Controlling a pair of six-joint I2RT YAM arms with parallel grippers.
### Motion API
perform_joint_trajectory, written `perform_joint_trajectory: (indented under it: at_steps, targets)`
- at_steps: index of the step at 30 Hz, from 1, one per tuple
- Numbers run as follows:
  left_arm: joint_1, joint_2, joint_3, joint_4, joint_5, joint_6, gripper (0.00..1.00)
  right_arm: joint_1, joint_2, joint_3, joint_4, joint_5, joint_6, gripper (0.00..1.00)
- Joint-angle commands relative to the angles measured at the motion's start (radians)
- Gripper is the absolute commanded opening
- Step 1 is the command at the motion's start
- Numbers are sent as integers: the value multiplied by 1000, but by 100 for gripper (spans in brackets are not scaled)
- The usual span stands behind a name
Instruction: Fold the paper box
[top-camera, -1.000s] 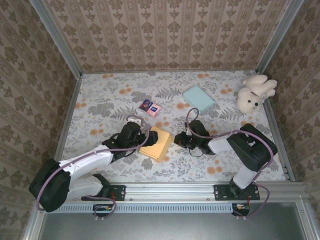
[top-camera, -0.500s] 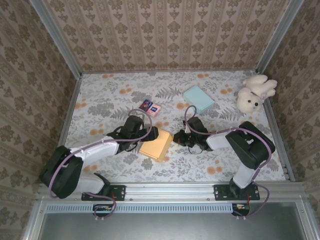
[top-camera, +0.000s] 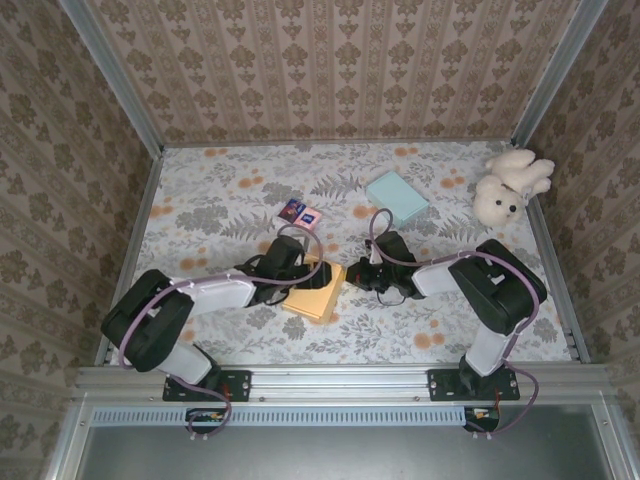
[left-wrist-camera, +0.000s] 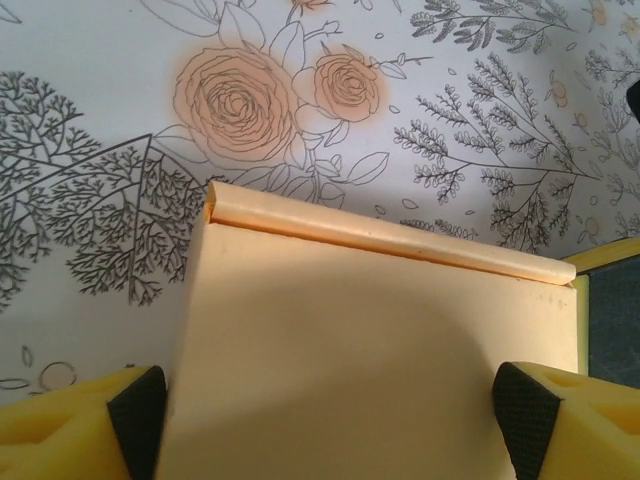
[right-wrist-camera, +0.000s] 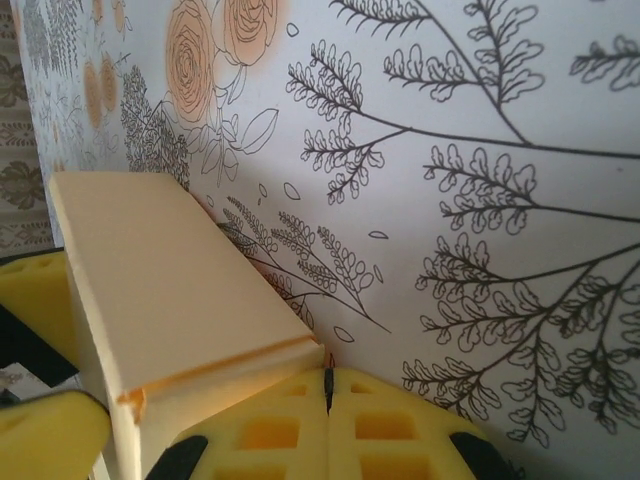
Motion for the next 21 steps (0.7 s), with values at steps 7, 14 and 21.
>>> perform_joint_trajectory:
  at_steps: [7, 14, 21]
  targets:
    - [-194, 121, 107, 153, 107, -35, 82, -1, 126, 12, -70, 141, -88, 0]
    - [-297, 171, 199, 126, 99, -21, 81, -1, 129, 10, -64, 159, -71, 0]
    - [-306, 205, 257, 94, 110, -11, 80, 1, 134, 10, -59, 153, -78, 0]
